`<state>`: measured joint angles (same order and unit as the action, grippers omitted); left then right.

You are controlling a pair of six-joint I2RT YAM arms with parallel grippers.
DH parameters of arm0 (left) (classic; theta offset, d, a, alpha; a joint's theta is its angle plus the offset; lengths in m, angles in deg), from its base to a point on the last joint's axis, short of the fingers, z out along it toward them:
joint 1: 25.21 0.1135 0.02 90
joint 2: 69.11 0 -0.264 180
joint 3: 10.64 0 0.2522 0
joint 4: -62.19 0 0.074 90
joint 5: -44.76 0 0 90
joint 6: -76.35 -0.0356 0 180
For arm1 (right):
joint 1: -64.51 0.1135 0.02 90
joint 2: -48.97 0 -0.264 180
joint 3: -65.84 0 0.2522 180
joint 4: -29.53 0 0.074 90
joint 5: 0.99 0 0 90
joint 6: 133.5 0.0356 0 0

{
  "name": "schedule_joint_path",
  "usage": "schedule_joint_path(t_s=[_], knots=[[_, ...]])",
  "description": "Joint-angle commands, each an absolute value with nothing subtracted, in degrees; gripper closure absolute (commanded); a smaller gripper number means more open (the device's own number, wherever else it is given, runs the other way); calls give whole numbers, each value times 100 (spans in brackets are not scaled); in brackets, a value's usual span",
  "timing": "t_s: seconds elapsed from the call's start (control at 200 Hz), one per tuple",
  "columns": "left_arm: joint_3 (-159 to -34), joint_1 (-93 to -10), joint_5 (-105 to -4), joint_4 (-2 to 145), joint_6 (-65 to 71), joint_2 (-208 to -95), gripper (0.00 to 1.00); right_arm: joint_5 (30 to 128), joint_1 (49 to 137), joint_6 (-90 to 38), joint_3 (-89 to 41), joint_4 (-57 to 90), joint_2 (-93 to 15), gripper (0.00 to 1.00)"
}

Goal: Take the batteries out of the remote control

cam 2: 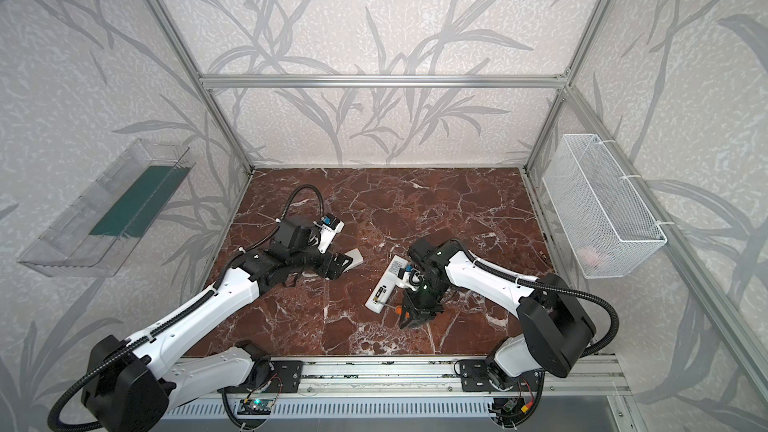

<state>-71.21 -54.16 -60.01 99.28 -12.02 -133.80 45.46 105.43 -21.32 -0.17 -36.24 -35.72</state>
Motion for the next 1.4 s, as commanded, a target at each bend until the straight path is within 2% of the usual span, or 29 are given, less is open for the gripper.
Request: schedule_joint_path(t_s=[0.0, 0.445, 0.915, 1.215, 1.395], knots=[[-7077, -5373, -6154, 9801, -988, -13316, 13, 4728, 10529, -2164, -168, -3820, -3782, 100], [-7015, -5356, -6872, 9417, -488, -13865, 15, 4594, 10526, -2256, 776, -2589, -3604, 100], [-7122, -5355, -7622, 9286, -401, -14589, 18, 4815, 10529, -2304, 1137, -1866, -3779, 100], [-7167, -5352, -7671, 9308, -420, -14716, 19, 5268, 10529, -2416, 957, -2326, -3514, 100], [-7176, -5355, -7669, 9285, -418, -14565, 19, 5367, 10529, -2474, 571, -2909, -2917, 100]])
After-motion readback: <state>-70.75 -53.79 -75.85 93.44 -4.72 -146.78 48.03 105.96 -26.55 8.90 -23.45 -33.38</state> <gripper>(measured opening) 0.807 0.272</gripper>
